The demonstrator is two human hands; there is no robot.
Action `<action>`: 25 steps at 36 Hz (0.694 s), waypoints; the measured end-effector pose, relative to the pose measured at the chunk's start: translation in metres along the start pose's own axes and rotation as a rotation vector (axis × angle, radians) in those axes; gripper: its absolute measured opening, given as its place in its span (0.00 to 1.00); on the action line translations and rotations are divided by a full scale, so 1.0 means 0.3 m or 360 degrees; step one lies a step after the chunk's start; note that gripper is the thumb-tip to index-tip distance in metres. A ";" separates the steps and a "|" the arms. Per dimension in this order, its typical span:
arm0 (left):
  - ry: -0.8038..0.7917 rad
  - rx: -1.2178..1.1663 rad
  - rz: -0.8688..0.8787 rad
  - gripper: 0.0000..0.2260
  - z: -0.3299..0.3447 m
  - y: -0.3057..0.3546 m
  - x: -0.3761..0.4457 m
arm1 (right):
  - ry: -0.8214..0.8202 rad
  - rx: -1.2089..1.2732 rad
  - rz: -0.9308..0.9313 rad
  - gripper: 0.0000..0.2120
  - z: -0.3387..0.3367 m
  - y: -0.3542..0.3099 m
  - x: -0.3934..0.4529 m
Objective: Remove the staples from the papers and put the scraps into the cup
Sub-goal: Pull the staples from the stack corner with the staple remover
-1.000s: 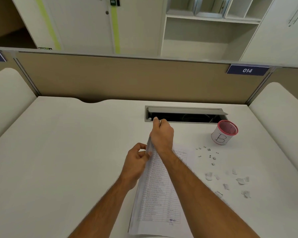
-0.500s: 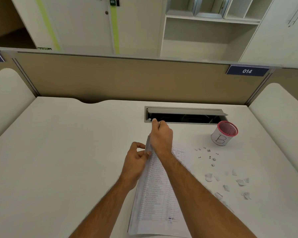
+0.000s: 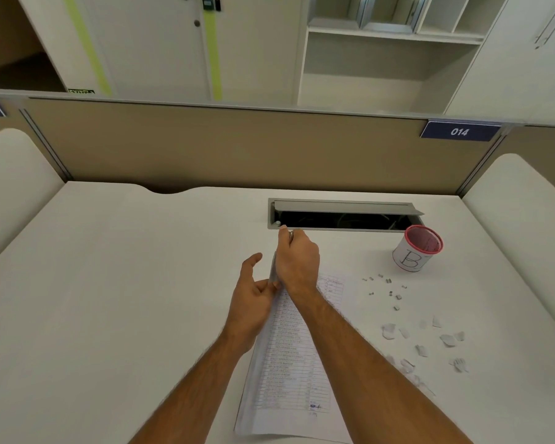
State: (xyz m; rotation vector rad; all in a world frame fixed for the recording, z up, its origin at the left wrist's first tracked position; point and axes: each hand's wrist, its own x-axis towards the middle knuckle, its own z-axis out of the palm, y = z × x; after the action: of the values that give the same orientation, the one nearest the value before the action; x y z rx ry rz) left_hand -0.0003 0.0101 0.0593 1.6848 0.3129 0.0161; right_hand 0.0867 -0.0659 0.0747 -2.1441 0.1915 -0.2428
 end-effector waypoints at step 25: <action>-0.0026 -0.0038 -0.0123 0.13 0.019 0.020 -0.016 | 0.0007 0.0088 -0.0040 0.18 -0.010 0.001 0.022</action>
State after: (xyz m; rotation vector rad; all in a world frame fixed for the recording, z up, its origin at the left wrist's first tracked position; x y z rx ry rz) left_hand -0.0024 0.0028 0.0652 1.6477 0.3636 -0.0511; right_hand 0.0925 -0.0700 0.0768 -2.0923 0.1589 -0.2645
